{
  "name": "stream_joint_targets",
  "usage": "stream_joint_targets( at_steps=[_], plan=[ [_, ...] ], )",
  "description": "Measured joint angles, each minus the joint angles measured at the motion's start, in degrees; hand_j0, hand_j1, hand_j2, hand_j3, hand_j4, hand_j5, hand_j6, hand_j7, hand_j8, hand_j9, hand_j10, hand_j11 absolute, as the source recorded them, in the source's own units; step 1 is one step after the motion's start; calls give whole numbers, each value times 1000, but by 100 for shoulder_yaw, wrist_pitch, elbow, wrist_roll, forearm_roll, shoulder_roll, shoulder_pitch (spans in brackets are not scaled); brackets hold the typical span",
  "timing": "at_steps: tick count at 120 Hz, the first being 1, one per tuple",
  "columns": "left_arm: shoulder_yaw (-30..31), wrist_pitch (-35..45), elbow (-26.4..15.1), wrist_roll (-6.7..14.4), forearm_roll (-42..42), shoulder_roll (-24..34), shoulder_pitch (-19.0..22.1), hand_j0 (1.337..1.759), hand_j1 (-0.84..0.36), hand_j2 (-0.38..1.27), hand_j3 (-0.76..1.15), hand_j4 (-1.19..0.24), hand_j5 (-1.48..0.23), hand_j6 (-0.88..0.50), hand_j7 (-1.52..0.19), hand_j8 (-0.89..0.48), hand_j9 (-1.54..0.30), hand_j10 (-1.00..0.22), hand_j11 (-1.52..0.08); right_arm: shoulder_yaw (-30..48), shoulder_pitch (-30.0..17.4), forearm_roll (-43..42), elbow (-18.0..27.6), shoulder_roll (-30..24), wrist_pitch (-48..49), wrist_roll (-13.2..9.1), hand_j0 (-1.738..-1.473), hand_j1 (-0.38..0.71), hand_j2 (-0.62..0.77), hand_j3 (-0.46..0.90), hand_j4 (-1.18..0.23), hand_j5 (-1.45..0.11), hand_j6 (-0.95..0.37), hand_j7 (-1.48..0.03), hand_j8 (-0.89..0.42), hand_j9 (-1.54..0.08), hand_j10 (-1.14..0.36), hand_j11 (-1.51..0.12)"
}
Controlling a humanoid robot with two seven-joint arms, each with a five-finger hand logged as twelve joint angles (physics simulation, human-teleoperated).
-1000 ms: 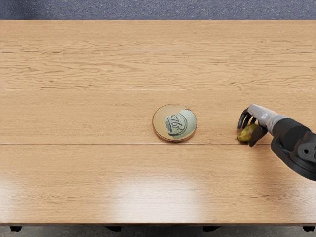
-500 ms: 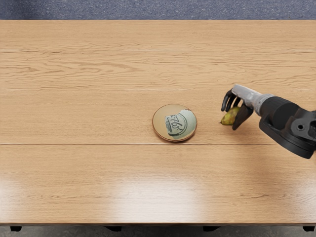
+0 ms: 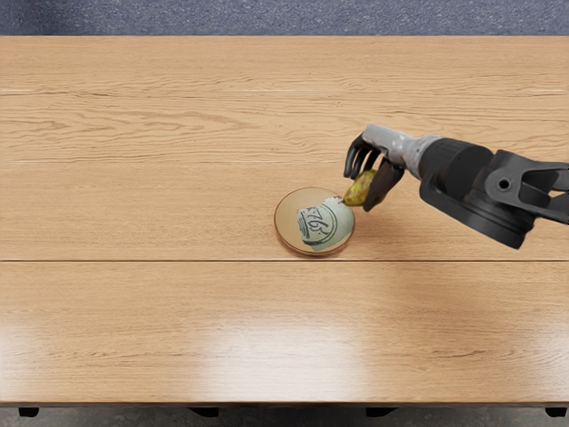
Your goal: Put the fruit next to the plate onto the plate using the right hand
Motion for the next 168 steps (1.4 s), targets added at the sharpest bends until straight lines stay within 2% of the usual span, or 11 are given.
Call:
stream_joint_targets(
  at_steps=[7,43,98,100,112,126,144,168],
  plan=[
    [0,0,0,0,2,0,4,1658,334,2,0,-13,-17,-13,-17,-13,-17,-13,-17,-2,109,114,-8,133,2,0,-1655,288,417,0,-791,-1140,-557,-1072,-379,-1104,-482,-1108],
    [0,0,0,0,2,0,4,1658,334,2,0,-13,-17,-13,-17,-13,-17,-13,-17,-17,506,561,-171,782,-2,0,-1651,320,462,0,-797,-1186,-532,-1094,-347,-1136,-453,-1143],
    [0,0,0,-1,1,0,4,1658,334,3,0,-13,-17,-13,-17,-13,-17,-13,-17,-78,366,585,-682,1211,-4,-4,-1649,281,418,1,-806,-1173,-555,-1096,-383,-1162,-467,-1173],
    [0,0,0,-1,1,0,4,1658,334,3,0,-13,-17,-13,-17,-13,-17,-13,-17,-77,363,584,-698,1217,-6,-3,-1650,266,434,0,-781,-1131,-549,-1060,-384,-1121,-469,-1132],
    [1,0,0,0,1,0,4,1658,334,3,0,-13,-17,-13,-17,-13,-17,-13,-17,-48,358,581,-790,1380,-17,-2,-1653,29,266,0,-480,-695,-338,-652,-237,-690,-289,-696],
    [1,0,0,0,1,0,4,1658,334,3,0,-13,-17,-13,-17,-13,-17,-13,-17,-28,338,580,-834,1466,-17,-1,-1655,-136,151,0,-272,-393,-192,-368,-135,-389,-164,-393],
    [0,0,0,0,1,0,4,1658,334,2,0,-13,-17,-13,-17,-13,-17,-13,-17,37,345,693,-815,1478,-16,-1,-1657,-247,73,0,-131,-189,-93,-177,-65,-187,-79,-189],
    [3,0,1,0,3,0,22,1658,334,2,0,-13,-17,-13,-17,-13,-17,-13,-17,746,240,1269,-687,1326,57,-1,-1658,-311,28,0,-50,-71,-36,-66,-25,-70,-30,-71]
  ],
)
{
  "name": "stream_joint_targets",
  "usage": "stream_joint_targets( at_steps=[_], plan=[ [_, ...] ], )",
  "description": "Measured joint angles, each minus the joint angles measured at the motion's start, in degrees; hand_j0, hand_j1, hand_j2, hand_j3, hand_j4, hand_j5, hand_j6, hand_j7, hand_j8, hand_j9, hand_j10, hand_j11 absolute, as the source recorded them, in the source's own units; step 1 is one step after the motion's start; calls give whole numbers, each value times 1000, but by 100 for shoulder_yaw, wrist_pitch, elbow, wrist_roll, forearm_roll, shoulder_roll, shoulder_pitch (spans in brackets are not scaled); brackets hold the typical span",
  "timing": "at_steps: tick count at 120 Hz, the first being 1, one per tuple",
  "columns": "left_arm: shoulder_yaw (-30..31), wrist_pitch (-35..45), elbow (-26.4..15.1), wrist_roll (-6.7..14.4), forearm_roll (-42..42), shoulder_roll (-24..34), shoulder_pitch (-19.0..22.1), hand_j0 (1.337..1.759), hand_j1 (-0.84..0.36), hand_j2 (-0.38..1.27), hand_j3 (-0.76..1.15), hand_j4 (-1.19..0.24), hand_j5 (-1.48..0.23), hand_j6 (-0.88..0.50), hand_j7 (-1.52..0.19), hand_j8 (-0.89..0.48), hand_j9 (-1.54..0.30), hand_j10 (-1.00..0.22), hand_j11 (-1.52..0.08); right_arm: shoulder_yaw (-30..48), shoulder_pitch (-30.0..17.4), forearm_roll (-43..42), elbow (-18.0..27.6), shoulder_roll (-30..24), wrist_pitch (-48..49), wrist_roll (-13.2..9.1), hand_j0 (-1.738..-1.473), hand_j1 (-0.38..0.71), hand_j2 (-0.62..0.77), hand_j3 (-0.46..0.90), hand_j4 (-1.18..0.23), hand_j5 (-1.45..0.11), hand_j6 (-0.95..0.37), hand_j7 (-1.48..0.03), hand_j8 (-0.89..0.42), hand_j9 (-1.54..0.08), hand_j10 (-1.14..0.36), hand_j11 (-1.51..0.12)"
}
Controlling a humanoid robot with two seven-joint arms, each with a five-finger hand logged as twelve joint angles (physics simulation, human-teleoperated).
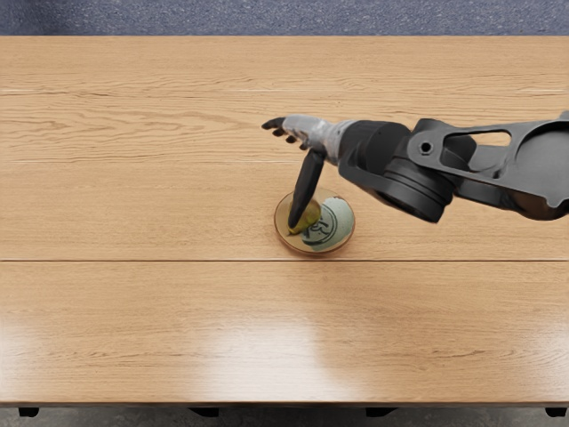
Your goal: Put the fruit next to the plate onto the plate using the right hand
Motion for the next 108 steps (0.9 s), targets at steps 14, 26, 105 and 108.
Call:
stream_joint_targets(
  at_steps=[14,26,105,108],
  plan=[
    [1,0,-1,0,1,0,0,1658,334,2,0,-13,-17,-13,-17,-13,-17,-13,-17,869,-438,381,33,136,504,0,-1658,-328,16,0,-28,-40,-21,-37,-15,-40,-17,-40],
    [-1,0,-1,0,0,0,0,1658,334,2,0,-13,-17,-13,-17,-13,-17,-13,-17,1399,-558,803,79,189,801,0,-1658,-336,10,0,-18,-25,-13,-23,-9,-24,-11,-25],
    [-1,0,0,0,2,0,0,1658,334,3,0,-13,-17,-13,-17,-13,-17,-13,-17,3683,-2448,3706,42,-2058,5095,0,-1658,-349,1,0,-1,-1,0,-1,0,-1,0,-1],
    [-1,0,0,0,2,0,0,1658,334,3,0,-13,-17,-13,-17,-13,-17,-13,-17,3689,-2478,3786,34,-2173,5153,0,-1658,-349,0,0,0,-1,0,-1,0,-1,0,-1]
  ],
)
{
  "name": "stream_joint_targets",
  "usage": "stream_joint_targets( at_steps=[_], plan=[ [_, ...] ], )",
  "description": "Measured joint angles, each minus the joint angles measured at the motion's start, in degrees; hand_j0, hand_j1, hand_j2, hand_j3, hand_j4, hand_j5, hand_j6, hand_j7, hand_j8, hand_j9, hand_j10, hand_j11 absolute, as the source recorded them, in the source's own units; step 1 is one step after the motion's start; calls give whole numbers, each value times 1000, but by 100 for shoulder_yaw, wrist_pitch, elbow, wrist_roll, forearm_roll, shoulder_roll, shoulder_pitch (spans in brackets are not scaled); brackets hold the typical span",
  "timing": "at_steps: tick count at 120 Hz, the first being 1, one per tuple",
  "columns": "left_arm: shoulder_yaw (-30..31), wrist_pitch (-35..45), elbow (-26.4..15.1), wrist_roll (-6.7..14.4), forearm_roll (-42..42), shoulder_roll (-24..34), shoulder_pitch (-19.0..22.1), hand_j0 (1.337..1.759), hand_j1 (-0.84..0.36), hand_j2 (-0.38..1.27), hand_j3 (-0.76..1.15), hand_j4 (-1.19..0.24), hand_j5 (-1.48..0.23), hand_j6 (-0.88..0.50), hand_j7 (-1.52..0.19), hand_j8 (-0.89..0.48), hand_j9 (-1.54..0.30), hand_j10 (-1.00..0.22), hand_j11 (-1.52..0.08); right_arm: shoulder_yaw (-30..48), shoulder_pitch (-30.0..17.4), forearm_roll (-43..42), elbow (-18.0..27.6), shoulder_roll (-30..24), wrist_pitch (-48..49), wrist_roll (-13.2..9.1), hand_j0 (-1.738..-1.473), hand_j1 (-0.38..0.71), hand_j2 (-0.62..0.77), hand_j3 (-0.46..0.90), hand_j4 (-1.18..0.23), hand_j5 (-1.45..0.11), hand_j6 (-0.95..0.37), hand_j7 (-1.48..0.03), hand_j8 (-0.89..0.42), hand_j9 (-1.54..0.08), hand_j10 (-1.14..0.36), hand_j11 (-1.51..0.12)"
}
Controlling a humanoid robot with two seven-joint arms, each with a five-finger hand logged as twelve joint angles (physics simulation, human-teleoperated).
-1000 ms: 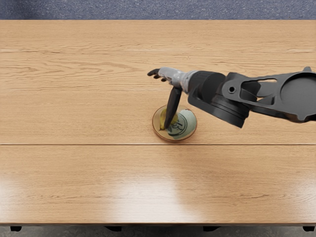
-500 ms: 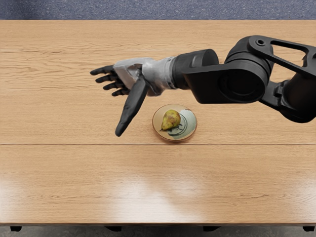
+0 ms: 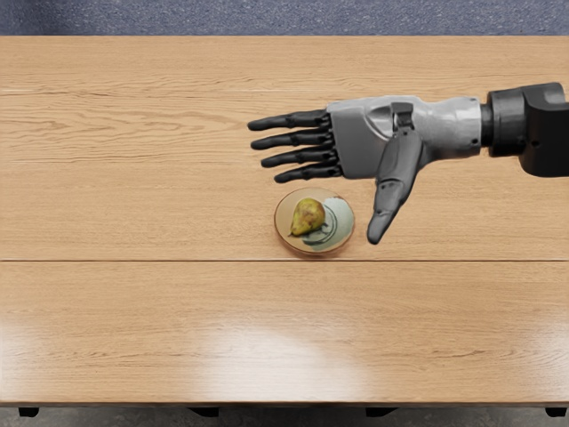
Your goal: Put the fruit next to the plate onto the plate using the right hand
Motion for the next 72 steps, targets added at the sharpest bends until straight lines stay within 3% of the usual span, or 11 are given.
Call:
stream_joint_targets(
  at_steps=[72],
  plan=[
    [1,0,22,0,-2,0,9,1658,334,3,0,-13,-17,-13,-17,-13,-17,-13,-17,-13,-517,492,-204,-1604,214,0,-1658,-349,0,0,0,0,1,0,1,0,1,0]
  ],
)
